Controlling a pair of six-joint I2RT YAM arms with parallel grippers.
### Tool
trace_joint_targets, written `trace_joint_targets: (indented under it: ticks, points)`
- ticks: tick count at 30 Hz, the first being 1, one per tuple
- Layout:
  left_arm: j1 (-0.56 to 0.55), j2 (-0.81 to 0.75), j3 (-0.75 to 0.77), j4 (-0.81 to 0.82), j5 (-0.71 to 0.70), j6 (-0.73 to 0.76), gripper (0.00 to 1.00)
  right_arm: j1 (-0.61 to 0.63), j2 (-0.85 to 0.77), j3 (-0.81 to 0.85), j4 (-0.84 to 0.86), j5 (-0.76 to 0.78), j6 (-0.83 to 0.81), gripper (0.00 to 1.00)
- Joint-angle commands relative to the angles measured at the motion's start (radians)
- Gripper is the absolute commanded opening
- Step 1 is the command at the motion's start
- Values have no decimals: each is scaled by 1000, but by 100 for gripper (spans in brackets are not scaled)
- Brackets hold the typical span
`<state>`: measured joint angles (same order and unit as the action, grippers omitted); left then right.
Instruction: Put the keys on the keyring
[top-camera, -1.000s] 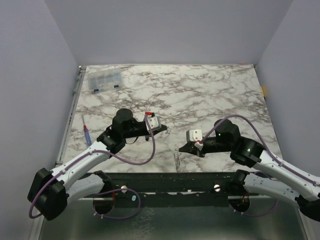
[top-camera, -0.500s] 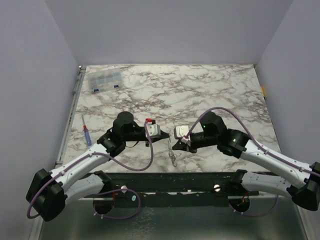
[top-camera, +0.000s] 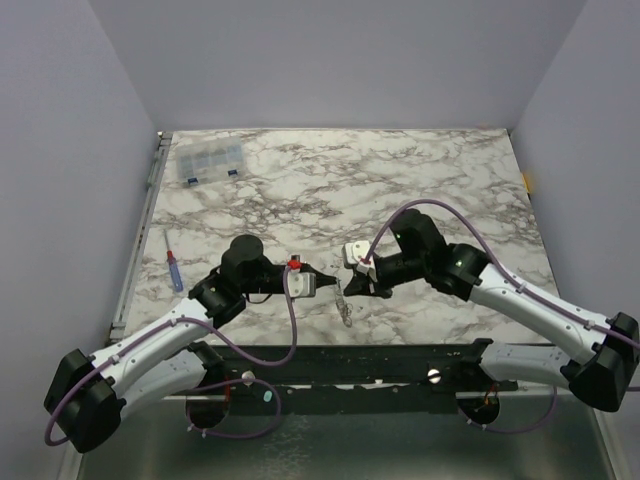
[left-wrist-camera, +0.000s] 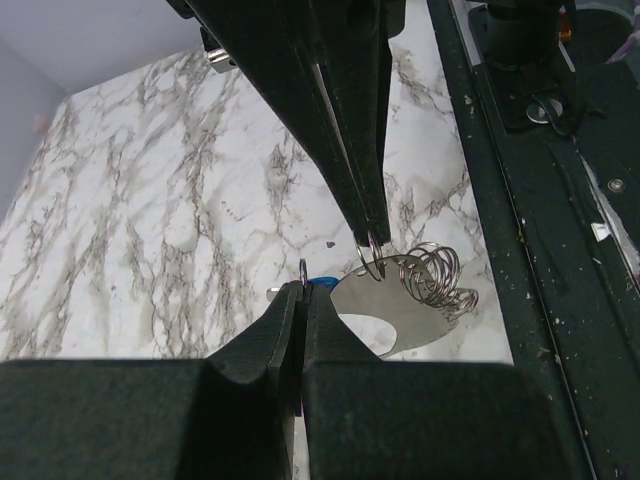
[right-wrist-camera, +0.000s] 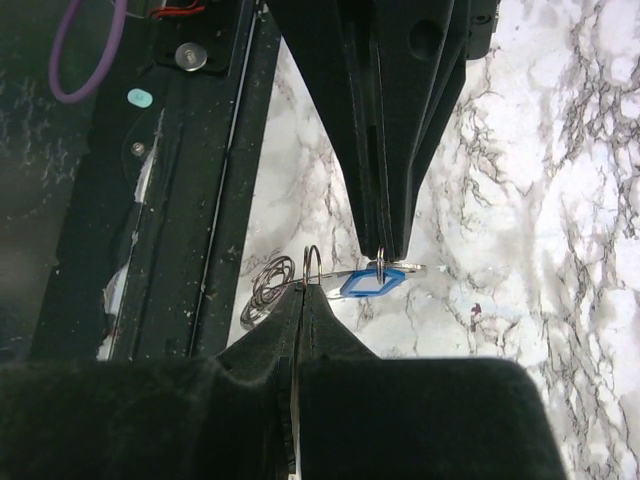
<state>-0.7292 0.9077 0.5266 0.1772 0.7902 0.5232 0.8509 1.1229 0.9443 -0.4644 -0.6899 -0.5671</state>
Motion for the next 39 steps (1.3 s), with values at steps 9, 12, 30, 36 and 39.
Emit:
trace_joint_targets:
  ticks: [9, 12, 30, 36, 39]
  points:
    - [-39, -12, -10, -21, 23, 59, 0, -19, 39, 43, -45, -71, -35, 1]
    - [-46, -10, -8, -27, 29, 61, 0, -22, 47, 46, -51, -68, -39, 1]
    - [-79, -6, 7, -67, 63, 73, 0, -30, 49, 42, -60, -79, -36, 0]
    - [-83, -5, 9, -68, 70, 74, 0, -30, 63, 44, -58, -97, -33, 0]
    - [-86, -7, 10, -69, 73, 72, 0, -30, 61, 40, -55, -96, -31, 1]
